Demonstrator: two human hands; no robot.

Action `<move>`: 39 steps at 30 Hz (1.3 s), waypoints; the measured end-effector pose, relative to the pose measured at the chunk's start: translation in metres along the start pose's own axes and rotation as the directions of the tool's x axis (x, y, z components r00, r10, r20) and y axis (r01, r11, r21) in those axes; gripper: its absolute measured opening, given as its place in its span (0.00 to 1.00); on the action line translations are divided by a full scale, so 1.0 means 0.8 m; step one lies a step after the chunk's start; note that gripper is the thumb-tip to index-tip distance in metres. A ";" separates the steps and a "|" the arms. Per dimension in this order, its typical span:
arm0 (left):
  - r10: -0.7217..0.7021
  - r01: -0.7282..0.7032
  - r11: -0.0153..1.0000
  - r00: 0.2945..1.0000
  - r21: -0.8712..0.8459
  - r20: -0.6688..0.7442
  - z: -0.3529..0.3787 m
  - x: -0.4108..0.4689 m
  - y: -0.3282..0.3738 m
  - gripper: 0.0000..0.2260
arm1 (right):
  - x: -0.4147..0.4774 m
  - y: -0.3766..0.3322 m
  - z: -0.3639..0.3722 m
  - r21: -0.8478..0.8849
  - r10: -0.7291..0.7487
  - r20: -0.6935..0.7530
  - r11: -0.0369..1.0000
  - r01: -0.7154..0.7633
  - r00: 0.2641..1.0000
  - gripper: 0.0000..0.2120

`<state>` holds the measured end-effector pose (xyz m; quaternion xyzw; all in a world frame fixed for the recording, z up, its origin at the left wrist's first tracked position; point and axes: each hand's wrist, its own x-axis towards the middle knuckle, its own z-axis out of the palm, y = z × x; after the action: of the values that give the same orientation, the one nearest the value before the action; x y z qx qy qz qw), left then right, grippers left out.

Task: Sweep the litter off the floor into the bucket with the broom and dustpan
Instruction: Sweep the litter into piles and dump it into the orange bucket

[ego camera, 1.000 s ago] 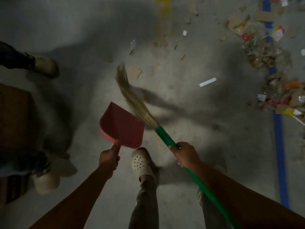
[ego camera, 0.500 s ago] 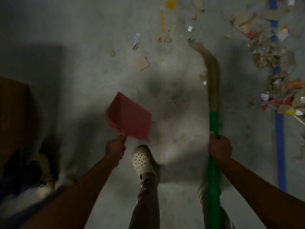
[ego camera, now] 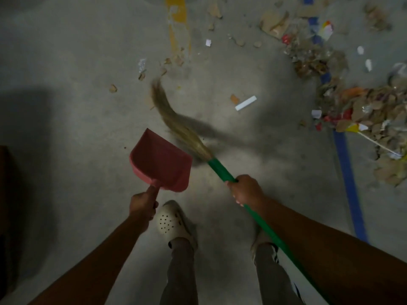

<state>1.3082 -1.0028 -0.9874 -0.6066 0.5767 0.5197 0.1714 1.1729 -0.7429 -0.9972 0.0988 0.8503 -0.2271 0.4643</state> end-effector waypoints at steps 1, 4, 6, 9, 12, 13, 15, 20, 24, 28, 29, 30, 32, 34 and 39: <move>0.004 -0.004 1.000 1.000 0.012 0.007 0.012 -0.004 0.002 0.27 | 0.007 0.017 -0.011 0.034 0.047 -0.015 0.998 -0.047 0.999 0.19; 0.018 -0.018 0.999 1.000 0.037 0.019 0.052 -0.015 0.007 0.28 | 0.020 0.072 -0.059 0.191 0.210 -0.070 0.962 -0.194 0.975 0.22; 0.030 -0.031 0.998 0.999 0.046 0.033 0.081 -0.023 0.011 0.28 | 0.022 0.109 -0.098 0.298 0.287 -0.107 0.923 -0.244 0.952 0.23; 0.040 -0.043 0.998 0.997 0.050 0.060 0.127 -0.040 0.021 0.27 | 0.008 0.156 -0.152 0.323 0.315 -0.240 0.918 -0.231 0.918 0.22; 0.035 -0.039 0.998 0.996 0.050 0.082 0.166 -0.057 0.035 0.26 | -0.009 0.191 -0.183 0.400 0.301 -0.365 0.905 -0.144 0.881 0.21; 0.034 -0.038 0.998 0.995 0.051 0.092 0.176 -0.063 0.041 0.26 | -0.016 0.197 -0.189 0.441 0.301 -0.382 0.890 -0.114 0.874 0.20; 0.039 -0.046 0.997 0.994 0.064 0.105 0.192 -0.075 0.053 0.25 | -0.029 0.202 -0.198 0.490 0.301 -0.404 0.868 -0.073 0.864 0.20; 0.061 -0.067 0.997 0.992 0.043 0.114 0.203 -0.092 0.081 0.24 | -0.054 0.183 -0.195 0.483 0.207 -0.386 0.876 0.006 0.899 0.21; 0.064 -0.068 0.997 0.992 0.035 0.106 0.182 -0.090 0.091 0.24 | -0.060 0.143 -0.171 0.419 0.109 -0.314 0.907 0.034 0.943 0.22; 0.055 -0.057 0.998 0.995 0.019 0.079 0.140 -0.075 0.085 0.25 | -0.059 0.089 -0.137 0.325 0.015 -0.251 0.943 0.070 0.968 0.22; 0.051 -0.052 0.999 0.996 0.011 0.072 0.127 -0.069 0.080 0.25 | -0.058 0.075 -0.127 0.287 -0.010 -0.240 0.954 0.081 0.971 0.22; 0.050 -0.050 0.999 0.997 -0.002 0.065 0.113 -0.062 0.076 0.25 | -0.059 0.058 -0.119 0.247 -0.031 -0.225 0.965 0.088 0.974 0.22; 0.055 -0.054 0.998 0.997 -0.010 0.054 0.085 -0.051 0.066 0.26 | -0.060 0.026 -0.103 0.186 -0.069 -0.184 0.977 0.104 0.981 0.21; 0.060 -0.060 0.998 0.997 -0.016 0.048 0.053 -0.040 0.057 0.26 | -0.059 -0.008 -0.082 0.127 -0.102 -0.130 0.985 0.119 0.986 0.21; 0.049 -0.046 0.995 0.998 -0.088 0.038 -0.030 -0.006 0.037 0.22 | -0.051 -0.093 -0.016 -0.093 -0.211 -0.041 0.974 0.206 0.977 0.18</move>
<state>1.2940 -1.0279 -0.9620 -0.5890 0.5642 0.5604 0.1440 1.1577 -0.8006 -0.9352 -0.0058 0.8768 -0.2341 0.4200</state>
